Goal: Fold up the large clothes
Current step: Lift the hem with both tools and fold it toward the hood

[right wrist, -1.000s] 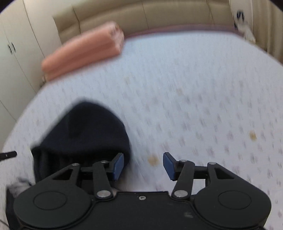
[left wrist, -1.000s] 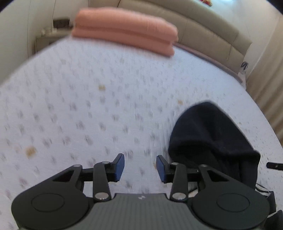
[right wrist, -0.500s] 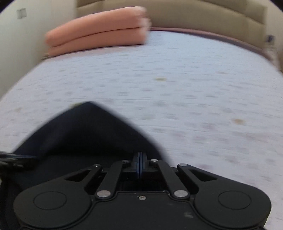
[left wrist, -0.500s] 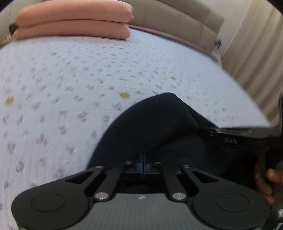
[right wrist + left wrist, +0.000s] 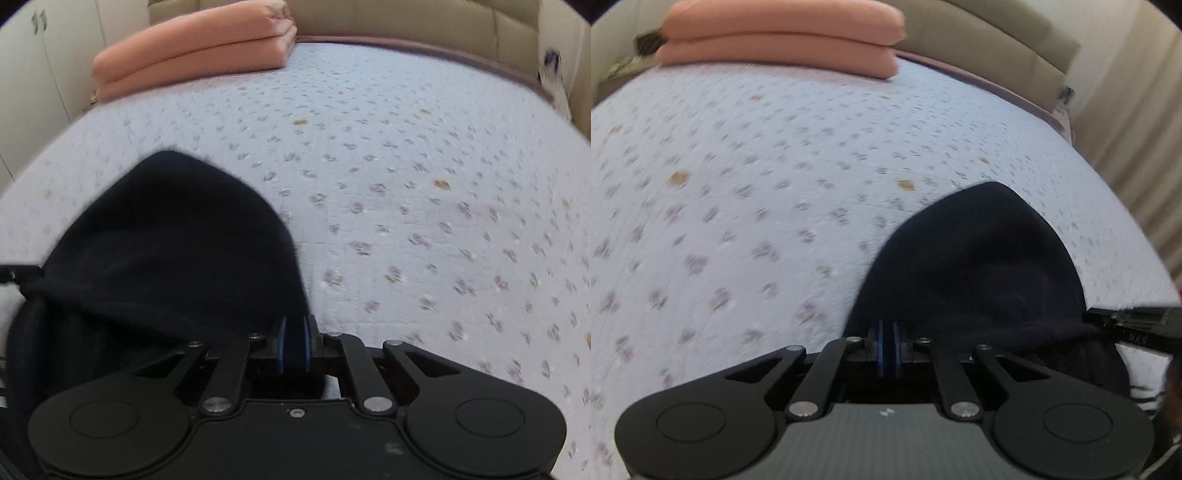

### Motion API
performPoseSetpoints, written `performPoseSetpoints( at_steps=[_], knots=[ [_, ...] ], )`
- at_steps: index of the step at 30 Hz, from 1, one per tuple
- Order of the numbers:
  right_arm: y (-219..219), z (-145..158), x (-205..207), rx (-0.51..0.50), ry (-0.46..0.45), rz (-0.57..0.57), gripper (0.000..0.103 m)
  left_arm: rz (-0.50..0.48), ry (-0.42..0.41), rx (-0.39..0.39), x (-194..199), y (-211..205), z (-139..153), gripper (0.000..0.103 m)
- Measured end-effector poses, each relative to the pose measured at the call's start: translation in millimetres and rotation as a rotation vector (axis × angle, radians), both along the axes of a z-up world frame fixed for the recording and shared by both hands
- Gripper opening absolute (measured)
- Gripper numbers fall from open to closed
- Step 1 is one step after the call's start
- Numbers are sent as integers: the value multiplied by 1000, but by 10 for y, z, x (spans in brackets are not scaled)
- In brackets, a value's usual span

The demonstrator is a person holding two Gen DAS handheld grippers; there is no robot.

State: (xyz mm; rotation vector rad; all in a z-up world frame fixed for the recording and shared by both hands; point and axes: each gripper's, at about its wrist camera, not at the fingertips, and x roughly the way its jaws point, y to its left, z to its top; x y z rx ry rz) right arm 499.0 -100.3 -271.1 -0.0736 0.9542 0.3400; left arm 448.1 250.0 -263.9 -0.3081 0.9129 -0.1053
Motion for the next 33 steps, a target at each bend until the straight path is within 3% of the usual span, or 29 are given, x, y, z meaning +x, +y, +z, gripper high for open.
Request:
performPoseSetpoints(
  at_steps=[2,5,6,7,9,11,13,17,19,21,22,23,24,25,29,33],
  knots=[
    [-176,88,9,10,19,-36,12,-9,-12,2,-89,89,92,12],
    [-324,223,58,104,23,-28,16,-28,-50,-15,-165,197,247,21],
    [-325,271,63,121,11,-24,28,-31,-72,-21,-113,212,300,22],
    [-305,316,142,132,-1,-23,50,-32,-91,-30,-28,214,341,22],
    [-214,352,319,154,-22,-17,70,-27,-105,-44,206,172,380,29],
    [-141,274,537,192,13,-5,71,-42,-107,-60,477,93,362,58],
    [-101,154,738,235,73,-2,71,-56,-79,-64,724,7,275,71],
    [-77,28,886,306,124,8,76,-121,6,-67,1000,-126,61,71],
    [-30,-44,910,313,166,17,77,-147,50,-133,1067,-116,-71,72],
    [36,-127,898,320,187,30,80,-141,44,-153,1070,-115,-135,71],
    [97,-101,836,294,160,45,67,-144,45,-140,1068,-138,-151,58],
    [174,-67,771,265,135,81,50,-143,56,-114,1066,-165,-144,30],
    [225,-42,743,261,133,106,20,-148,70,-97,1062,-196,-145,19],
    [246,11,677,269,122,129,15,-153,63,-98,1035,-216,-112,13],
    [249,471,247,255,-12,195,13,-156,-32,46,731,-376,174,11],
    [81,1008,-380,257,-150,243,13,-137,-180,-1,140,-326,630,11]
  ],
)
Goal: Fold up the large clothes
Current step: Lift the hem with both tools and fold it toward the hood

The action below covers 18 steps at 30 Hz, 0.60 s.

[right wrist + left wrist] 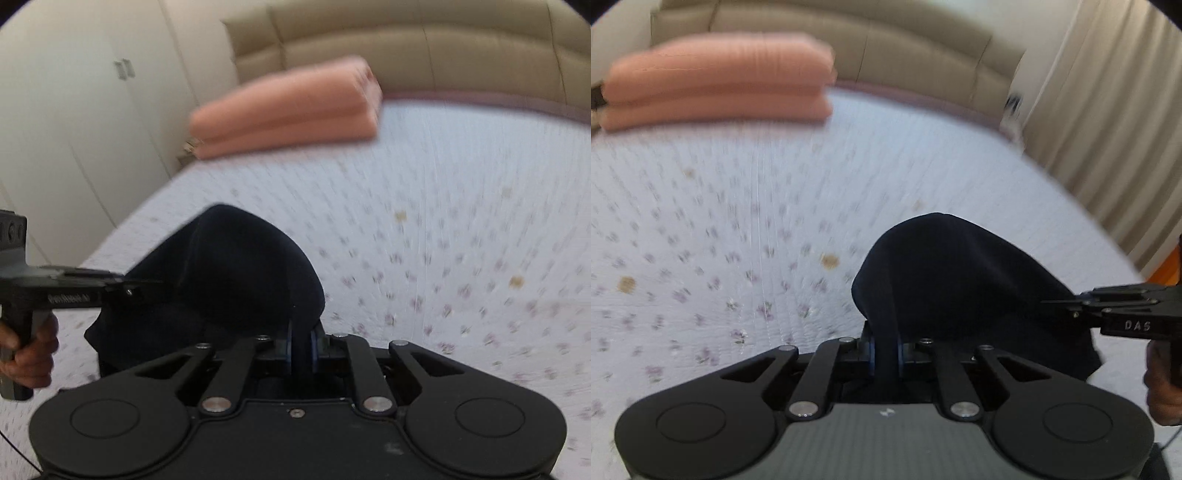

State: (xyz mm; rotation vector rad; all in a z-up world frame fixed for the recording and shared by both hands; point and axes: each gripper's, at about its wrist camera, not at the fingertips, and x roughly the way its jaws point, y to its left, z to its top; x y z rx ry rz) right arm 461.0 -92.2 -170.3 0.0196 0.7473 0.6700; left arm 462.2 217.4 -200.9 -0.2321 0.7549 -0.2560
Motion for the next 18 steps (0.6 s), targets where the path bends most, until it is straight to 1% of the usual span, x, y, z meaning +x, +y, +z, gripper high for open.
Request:
performPoseSetpoints(
  at_steps=[3,5,6,8,10,12,13,14,15,16,17,18],
  knots=[
    [-129,334,-552,5,-84,14,12,5,-106,-31,-576,8,376,11],
    [-190,516,-931,-12,-136,16,12,-5,-161,-23,-1004,-37,587,11],
    [-194,576,-1101,-25,-164,17,12,-12,-173,-9,-1174,-73,656,11],
    [-222,709,-1546,-65,-236,10,12,-31,-190,35,-1563,-160,783,11],
    [-249,779,-1997,-115,-306,-22,12,-62,-189,65,-1936,-244,849,11],
    [-273,727,-2482,-195,-362,-12,15,-112,-170,59,-2325,-290,860,11],
    [-301,663,-2719,-248,-371,6,18,-133,-150,60,-2486,-308,837,12],
    [-354,570,-2954,-295,-350,33,22,-159,-115,57,-2663,-308,789,14],
    [-411,475,-3129,-335,-304,61,32,-182,-58,46,-2847,-288,697,17],
    [-485,339,-3305,-386,-223,92,39,-188,-4,44,-3003,-270,590,21],
    [-567,230,-3431,-417,-156,97,39,-184,54,45,-3162,-236,476,27],
    [-666,129,-3518,-436,-93,80,40,-176,121,35,-3336,-184,342,28]
  ],
)
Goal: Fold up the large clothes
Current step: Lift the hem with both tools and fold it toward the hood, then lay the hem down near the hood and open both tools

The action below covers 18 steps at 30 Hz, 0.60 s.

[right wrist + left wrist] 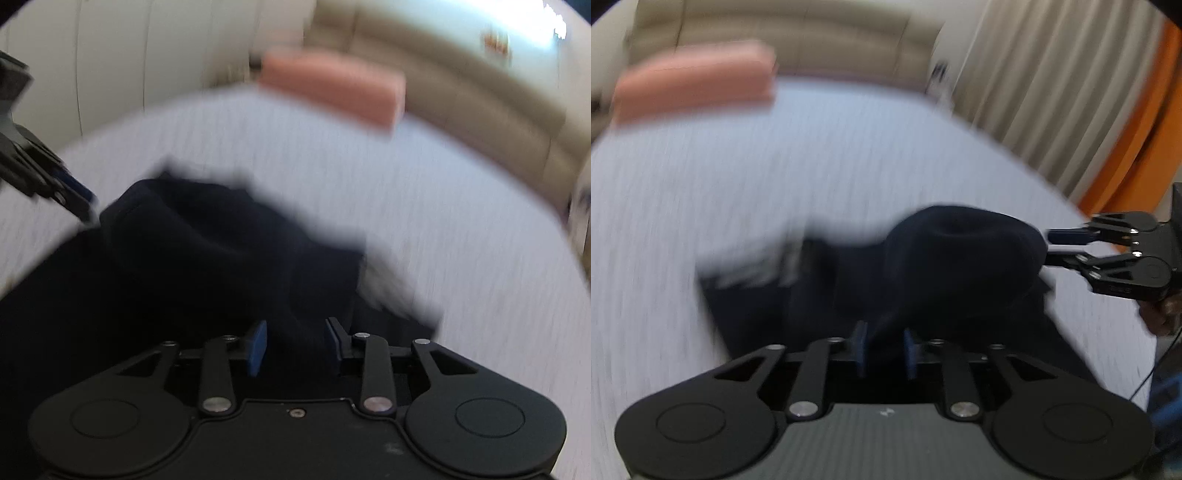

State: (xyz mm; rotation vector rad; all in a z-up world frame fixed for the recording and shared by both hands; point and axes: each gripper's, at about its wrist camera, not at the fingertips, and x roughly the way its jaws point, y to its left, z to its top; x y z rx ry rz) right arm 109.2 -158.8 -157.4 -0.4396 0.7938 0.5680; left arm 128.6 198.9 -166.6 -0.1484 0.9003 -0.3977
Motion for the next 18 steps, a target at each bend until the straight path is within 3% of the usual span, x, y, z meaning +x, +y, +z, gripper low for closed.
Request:
performPoseSetpoints(
  at_steps=[3,5,6,7,8,10,12,14,15,16,17,18],
  knots=[
    [-259,-138,-9,62,177,-155,47,102,126,-39,-345,166,-259,28],
    [-361,-151,148,191,272,-280,52,180,157,-122,-433,257,-349,34],
    [-358,-155,263,262,316,-326,60,212,153,-141,-433,269,-364,38],
    [-358,-161,385,336,355,-369,74,257,137,-159,-382,300,-392,47],
    [-338,-185,505,408,394,-412,77,295,129,-177,-325,311,-417,54],
    [-238,-305,730,510,478,-486,77,352,114,-243,-105,297,-483,56],
    [-164,-473,853,524,546,-578,77,393,147,-327,149,241,-626,59],
    [-83,-664,915,543,617,-637,67,395,222,-326,345,138,-783,55],
    [-54,-721,933,587,660,-635,31,395,250,-312,425,71,-857,53],
    [-28,-718,894,608,688,-633,10,390,252,-310,479,28,-903,39],
    [2,-630,854,595,664,-623,10,388,243,-298,482,-39,-914,16],
    [-9,-499,814,588,612,-604,9,394,228,-276,490,-79,-909,9]
  ],
)
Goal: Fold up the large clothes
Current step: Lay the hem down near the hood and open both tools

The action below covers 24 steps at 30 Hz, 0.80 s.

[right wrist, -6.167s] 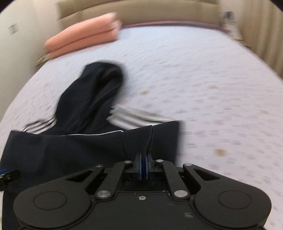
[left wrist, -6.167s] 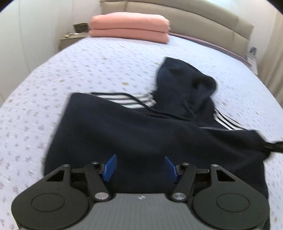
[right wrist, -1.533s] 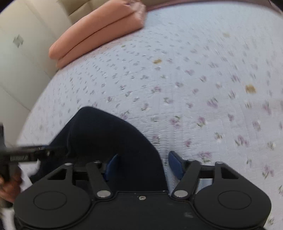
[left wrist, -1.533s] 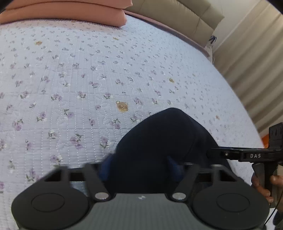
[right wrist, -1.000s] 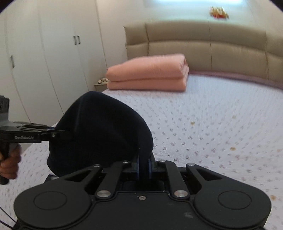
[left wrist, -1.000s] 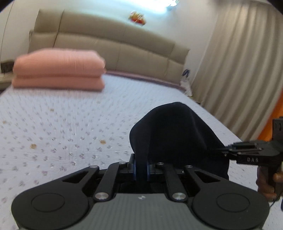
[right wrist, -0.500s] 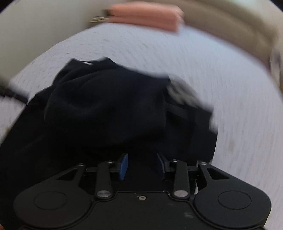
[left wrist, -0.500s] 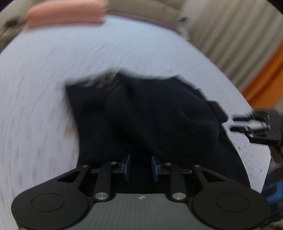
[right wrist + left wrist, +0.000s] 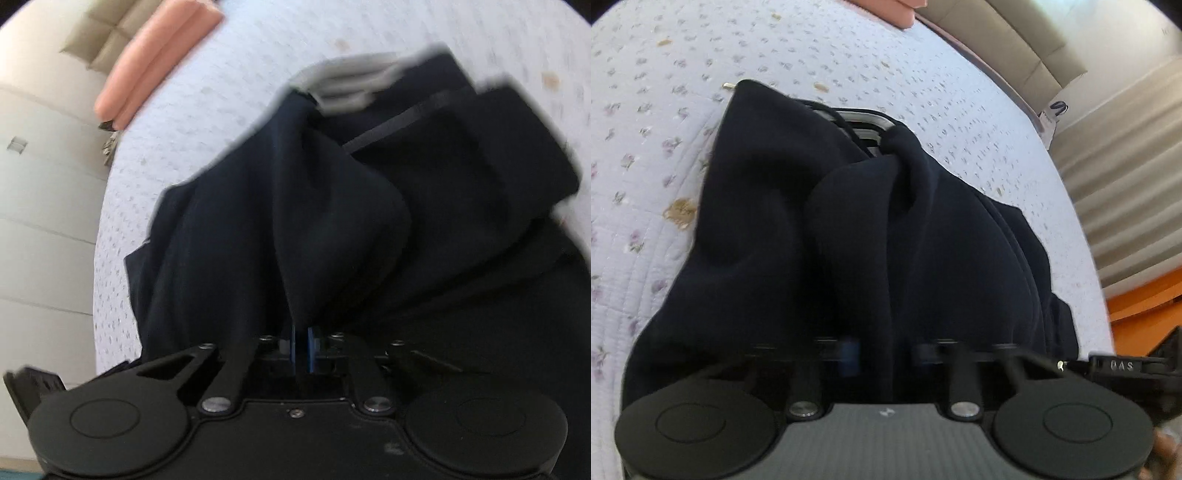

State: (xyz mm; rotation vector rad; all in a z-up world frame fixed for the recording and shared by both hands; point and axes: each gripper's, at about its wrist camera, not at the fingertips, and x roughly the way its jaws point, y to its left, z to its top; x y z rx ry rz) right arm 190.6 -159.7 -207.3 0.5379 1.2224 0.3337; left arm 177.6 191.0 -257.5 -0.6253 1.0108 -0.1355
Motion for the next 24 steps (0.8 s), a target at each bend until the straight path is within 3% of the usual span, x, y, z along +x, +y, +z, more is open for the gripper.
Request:
performPoseSetpoints(
  at_steps=[2,4,6,8,12,14,16,20,22,24],
  knots=[
    [-133,292,-64,-22,-106,-1,8,23,-46,-15,-68,6,65,7],
    [-323,491,-75,-60,-181,-7,8,66,-118,-117,-192,91,123,7],
    [-488,498,-60,-81,-176,0,6,98,-150,-231,-298,164,103,7],
    [-551,311,-62,-101,-125,14,6,106,-131,-282,-359,136,11,8],
    [-452,-286,-92,-224,-1,88,8,107,6,-197,-449,8,-376,11],
    [-511,-427,-133,-217,39,97,9,144,23,-263,-568,107,-540,12],
    [-592,-318,-81,-211,47,106,34,185,23,-295,-675,260,-507,16],
    [-710,243,-67,-210,-95,139,39,152,-40,-150,-742,374,-45,17],
    [-576,424,-15,-198,-177,175,51,86,-103,-85,-653,302,227,17],
    [-276,510,50,-188,-265,246,51,17,-166,-70,-477,143,387,17]
  ],
)
